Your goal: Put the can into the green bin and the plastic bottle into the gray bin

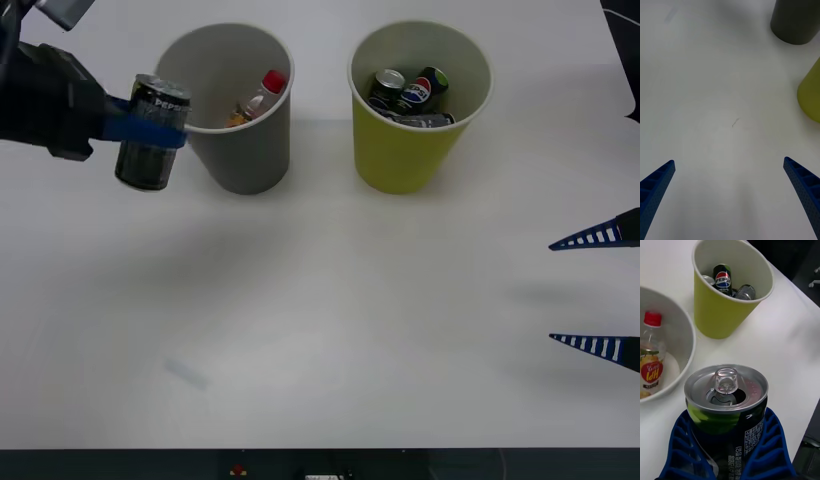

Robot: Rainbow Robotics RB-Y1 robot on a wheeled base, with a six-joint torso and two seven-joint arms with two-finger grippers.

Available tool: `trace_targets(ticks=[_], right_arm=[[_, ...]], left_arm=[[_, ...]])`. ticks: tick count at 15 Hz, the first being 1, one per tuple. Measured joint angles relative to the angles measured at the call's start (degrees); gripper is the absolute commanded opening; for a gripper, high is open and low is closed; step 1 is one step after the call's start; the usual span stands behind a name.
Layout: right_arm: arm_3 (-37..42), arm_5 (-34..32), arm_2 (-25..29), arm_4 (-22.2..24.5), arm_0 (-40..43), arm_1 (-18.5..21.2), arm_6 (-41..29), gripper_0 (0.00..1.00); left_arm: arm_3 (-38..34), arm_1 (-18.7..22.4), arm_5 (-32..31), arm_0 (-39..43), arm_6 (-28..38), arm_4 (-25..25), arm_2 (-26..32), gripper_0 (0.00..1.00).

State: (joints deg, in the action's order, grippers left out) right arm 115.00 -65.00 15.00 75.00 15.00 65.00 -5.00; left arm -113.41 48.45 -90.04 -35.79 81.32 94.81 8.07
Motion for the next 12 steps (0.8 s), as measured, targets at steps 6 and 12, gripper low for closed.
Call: trace_targets(ticks=[6, 12], right_arm=[[0.0, 0.0, 0.0, 0.0, 0.0, 0.0, 0.0, 1.0], [0.0, 0.0, 0.0, 0.0, 0.0, 0.0, 0.0, 1.0]], left_arm=[[14.38, -7.95, 0.01, -21.49, -0.06, 10.62, -13.83, 0.0], [28.93, -20.22, 1.31, -34.7, -0.84, 24.25, -20.09, 0.0]])
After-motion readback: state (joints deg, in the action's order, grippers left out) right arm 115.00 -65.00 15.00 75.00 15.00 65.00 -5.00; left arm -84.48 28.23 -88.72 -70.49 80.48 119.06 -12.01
